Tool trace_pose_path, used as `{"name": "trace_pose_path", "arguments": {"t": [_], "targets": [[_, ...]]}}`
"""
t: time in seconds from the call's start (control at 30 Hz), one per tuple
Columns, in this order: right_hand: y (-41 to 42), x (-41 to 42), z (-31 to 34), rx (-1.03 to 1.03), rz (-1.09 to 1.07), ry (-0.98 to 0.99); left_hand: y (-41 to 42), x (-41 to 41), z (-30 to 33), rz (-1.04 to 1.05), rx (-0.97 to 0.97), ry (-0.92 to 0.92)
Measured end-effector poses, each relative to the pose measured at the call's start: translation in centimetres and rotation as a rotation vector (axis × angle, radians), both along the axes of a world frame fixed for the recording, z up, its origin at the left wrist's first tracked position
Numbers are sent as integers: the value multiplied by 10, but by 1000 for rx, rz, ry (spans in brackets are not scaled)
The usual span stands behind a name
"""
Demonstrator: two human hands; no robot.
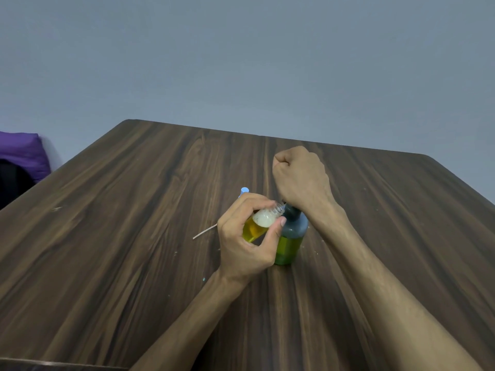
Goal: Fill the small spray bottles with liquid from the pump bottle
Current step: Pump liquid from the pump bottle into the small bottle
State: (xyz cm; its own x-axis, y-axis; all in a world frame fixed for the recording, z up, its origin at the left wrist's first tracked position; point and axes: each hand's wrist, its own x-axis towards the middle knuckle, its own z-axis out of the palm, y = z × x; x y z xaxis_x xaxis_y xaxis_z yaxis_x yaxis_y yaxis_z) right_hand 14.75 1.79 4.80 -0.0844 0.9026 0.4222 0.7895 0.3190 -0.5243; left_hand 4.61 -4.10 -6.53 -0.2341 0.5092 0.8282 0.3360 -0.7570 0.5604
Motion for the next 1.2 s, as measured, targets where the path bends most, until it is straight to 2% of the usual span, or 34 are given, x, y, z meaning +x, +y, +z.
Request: {"name": "trace_pose_path", "arguments": {"t": [0.13,0.3,0.73,0.87,1.03,1.2], "targets": [[0,1,-4,-55,1,-2,0,1,1,2,0,1],[-2,0,2,14,-7,12,-2,0,1,11,7,9],[-5,0,-2,-13,-36,19,0,1,0,1,1,-8],[-7,-2,2,38,-38,31,-2,1,-1,4,7,-10],[-4,-1,-4,-17,-60,16,-1,2,-1,9,9,-20],[-4,1,-2,-6,-20,137,-2,5,-1,-17,4,-42]]}}
